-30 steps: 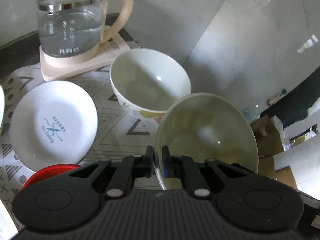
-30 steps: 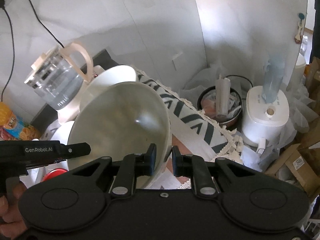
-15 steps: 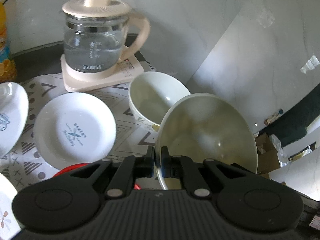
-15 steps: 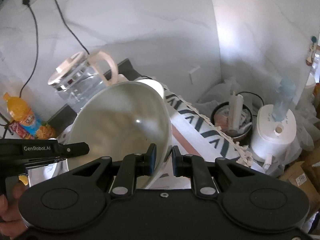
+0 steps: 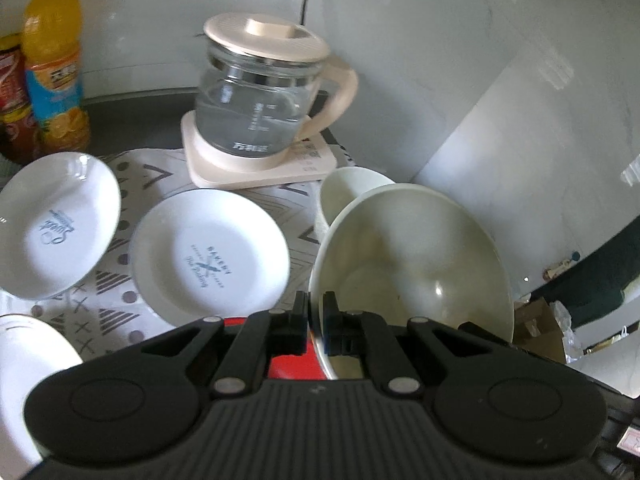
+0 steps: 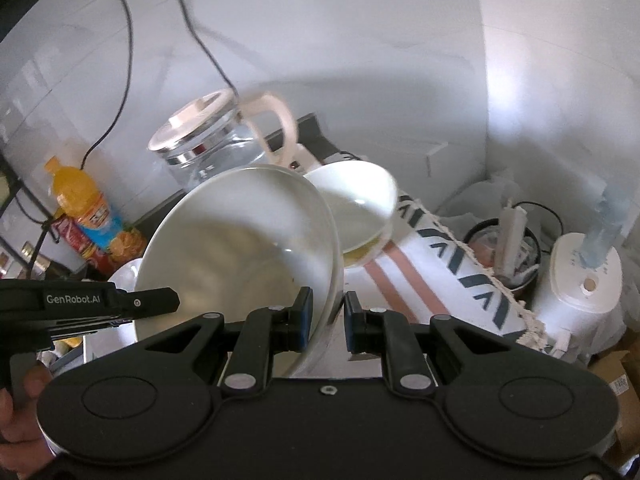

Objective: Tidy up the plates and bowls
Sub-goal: 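Lift the large white bowl with both grippers and lower it into the red bowl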

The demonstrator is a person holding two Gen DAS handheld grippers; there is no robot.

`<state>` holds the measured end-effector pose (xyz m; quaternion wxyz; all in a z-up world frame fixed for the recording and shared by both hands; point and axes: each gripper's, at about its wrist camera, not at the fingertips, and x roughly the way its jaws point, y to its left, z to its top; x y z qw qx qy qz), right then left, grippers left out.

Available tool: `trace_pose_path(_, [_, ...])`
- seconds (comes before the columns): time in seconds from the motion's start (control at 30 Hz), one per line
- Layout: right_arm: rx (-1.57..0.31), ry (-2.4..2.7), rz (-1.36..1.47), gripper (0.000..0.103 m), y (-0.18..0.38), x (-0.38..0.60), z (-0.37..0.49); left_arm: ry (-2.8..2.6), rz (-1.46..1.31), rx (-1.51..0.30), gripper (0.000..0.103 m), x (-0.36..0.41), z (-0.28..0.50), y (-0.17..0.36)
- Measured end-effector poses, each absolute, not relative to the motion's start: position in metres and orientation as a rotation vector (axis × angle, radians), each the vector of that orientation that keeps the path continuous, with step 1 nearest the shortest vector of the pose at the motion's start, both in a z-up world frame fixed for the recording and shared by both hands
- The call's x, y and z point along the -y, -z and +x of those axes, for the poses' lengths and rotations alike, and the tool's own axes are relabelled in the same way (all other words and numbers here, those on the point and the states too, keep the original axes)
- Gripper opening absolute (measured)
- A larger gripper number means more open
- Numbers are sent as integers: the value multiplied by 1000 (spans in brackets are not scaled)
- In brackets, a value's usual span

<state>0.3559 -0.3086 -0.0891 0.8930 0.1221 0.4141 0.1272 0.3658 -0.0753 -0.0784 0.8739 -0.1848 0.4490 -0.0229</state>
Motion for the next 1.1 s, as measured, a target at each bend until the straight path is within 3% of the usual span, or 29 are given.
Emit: trace_pose_path(1.1, [-972,-451,115,16,112,232,335,-141,-507,-1030,6,13,300,109])
